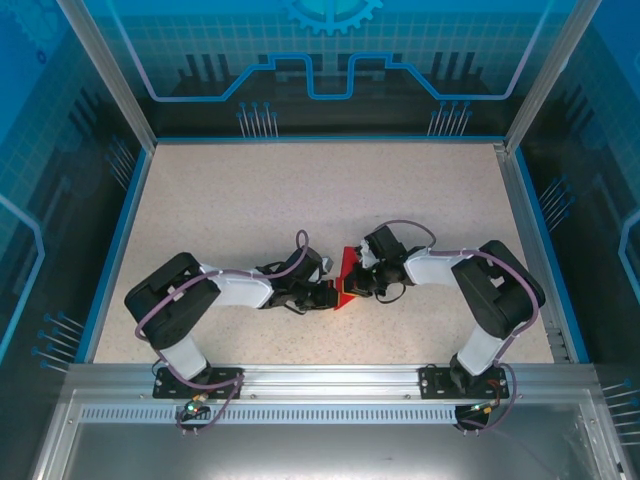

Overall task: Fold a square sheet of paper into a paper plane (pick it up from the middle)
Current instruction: Fourth fold the wing at the center of the table.

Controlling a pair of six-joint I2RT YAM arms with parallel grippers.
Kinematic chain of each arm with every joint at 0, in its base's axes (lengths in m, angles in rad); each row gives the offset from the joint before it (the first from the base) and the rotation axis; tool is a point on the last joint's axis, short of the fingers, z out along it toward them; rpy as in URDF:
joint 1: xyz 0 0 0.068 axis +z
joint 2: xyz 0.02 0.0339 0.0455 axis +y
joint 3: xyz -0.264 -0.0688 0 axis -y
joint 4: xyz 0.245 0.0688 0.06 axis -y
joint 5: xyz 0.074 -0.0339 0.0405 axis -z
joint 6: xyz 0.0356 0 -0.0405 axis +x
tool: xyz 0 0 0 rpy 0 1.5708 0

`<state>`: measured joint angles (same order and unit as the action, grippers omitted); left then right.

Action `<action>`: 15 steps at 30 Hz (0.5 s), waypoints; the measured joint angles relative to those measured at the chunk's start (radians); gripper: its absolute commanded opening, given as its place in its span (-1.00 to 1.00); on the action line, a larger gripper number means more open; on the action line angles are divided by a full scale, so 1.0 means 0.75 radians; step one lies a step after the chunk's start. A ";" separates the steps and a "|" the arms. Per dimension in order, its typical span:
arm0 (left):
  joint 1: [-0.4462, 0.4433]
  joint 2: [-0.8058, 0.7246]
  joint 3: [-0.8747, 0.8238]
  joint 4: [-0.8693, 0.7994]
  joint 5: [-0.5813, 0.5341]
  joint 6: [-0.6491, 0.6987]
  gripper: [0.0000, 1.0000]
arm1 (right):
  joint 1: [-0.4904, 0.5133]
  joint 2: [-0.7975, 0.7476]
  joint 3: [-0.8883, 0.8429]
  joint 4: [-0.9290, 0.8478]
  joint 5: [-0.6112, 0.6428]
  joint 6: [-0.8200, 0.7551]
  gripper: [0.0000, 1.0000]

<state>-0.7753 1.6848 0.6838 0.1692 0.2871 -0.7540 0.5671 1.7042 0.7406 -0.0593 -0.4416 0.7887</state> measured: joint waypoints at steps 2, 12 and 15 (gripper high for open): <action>0.000 -0.019 -0.001 -0.005 -0.004 -0.005 -1.00 | 0.000 0.000 0.000 0.001 -0.002 0.000 -0.91; -0.003 -0.033 0.001 0.066 -0.004 -0.010 -1.00 | 0.000 -0.001 0.000 0.001 -0.001 0.000 -0.92; -0.003 0.006 0.001 0.066 -0.004 -0.011 -1.00 | 0.000 -0.001 0.000 0.001 -0.002 0.001 -0.92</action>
<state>-0.7773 1.6890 0.6846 0.2188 0.2844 -0.7620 0.5671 1.7039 0.7406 -0.0586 -0.4427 0.7895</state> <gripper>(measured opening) 0.068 0.046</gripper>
